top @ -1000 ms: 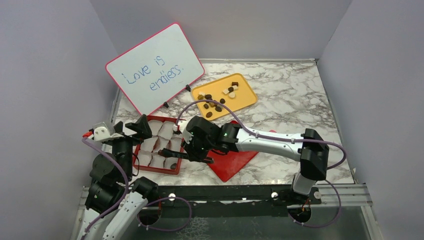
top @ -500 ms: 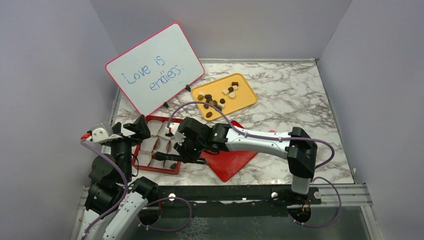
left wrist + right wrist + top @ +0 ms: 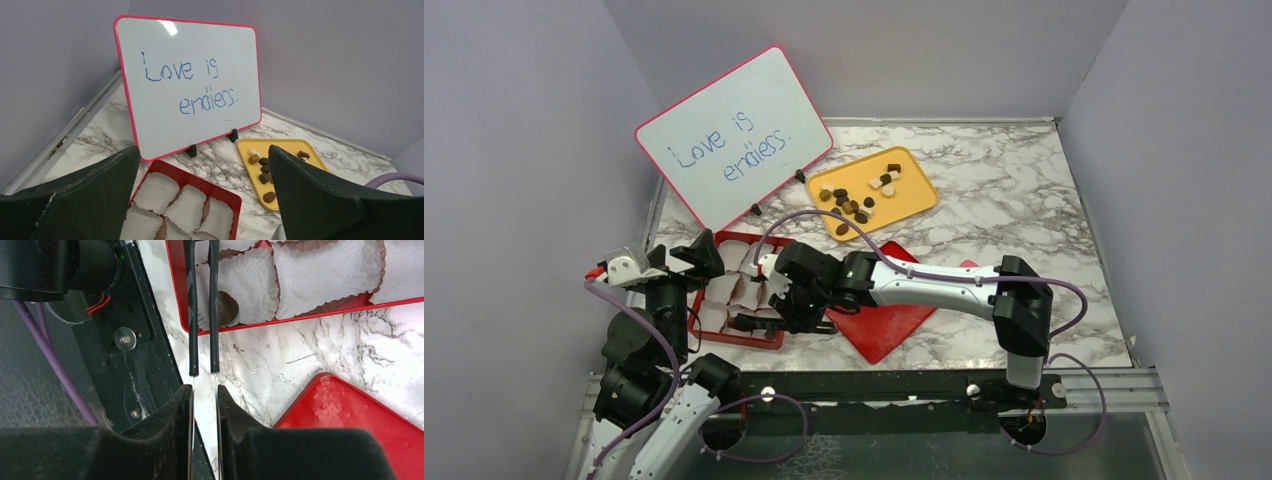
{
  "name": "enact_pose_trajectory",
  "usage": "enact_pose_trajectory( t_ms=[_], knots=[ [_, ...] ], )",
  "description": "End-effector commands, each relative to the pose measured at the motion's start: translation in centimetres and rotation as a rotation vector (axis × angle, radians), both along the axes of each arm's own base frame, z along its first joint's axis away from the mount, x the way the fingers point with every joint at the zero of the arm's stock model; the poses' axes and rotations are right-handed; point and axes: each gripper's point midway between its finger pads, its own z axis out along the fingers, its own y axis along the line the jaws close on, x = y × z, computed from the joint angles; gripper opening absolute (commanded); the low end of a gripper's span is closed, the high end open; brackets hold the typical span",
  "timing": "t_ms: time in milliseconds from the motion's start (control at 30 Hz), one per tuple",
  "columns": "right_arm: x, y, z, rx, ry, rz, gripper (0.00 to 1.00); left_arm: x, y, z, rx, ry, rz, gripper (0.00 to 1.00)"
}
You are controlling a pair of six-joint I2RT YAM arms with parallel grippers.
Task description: Pack the chocolate
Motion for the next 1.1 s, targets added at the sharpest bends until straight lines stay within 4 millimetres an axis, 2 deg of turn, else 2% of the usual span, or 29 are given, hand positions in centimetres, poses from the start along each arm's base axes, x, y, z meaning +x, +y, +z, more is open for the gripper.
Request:
enact_pose_trajectory(
  t_ms=[0,767,867,1067],
  knots=[
    [-0.2,0.8,0.5,0.012,-0.007,0.023,0.25,0.1,0.3,-0.1,0.002,-0.006,0.017,0.99],
    [0.8,0.9,1.4,0.016,-0.044,-0.023,0.35,0.0,0.2,-0.1,0.001,-0.008,0.013,0.99],
    [1.0,0.9,1.8,0.022,-0.056,-0.034,0.35,0.0,0.2,-0.1,0.000,-0.011,0.012,0.99],
    [2.0,0.2,4.1,0.070,-0.114,-0.093,0.35,0.0,0.2,-0.1,0.001,-0.010,0.010,0.99]
  ],
)
